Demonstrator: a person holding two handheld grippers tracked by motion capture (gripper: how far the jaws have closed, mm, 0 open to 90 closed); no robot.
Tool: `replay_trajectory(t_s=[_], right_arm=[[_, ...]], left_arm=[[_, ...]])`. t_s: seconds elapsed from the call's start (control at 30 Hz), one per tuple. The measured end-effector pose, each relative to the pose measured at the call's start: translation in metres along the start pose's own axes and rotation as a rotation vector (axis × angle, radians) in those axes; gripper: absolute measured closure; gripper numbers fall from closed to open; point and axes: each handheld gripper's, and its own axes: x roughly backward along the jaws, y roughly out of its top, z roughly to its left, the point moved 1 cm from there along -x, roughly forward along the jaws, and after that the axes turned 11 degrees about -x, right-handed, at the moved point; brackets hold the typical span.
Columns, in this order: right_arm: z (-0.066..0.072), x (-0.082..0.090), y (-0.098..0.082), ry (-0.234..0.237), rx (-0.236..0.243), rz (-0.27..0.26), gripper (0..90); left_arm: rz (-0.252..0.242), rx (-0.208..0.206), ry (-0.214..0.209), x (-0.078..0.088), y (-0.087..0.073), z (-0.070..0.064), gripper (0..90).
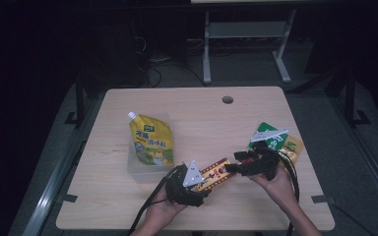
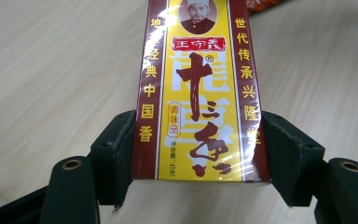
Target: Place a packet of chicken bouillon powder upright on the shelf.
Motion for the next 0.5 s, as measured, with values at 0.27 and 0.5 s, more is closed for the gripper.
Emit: replay_trajectory(t_s=[0.27,0.5], right_arm=[[-0.004,0.000,-0.001,0.014,-0.025,-0.013,24.5],[-0.007,-0.003,-0.001,0.038,-0.047,-0.026,24.5]], left_arm=[[-0.027,0.014,0.058,0.005,0.009,0.006,32.2],[-0.042,0.029,0.095,0.009,0.014,0.009,32.2]])
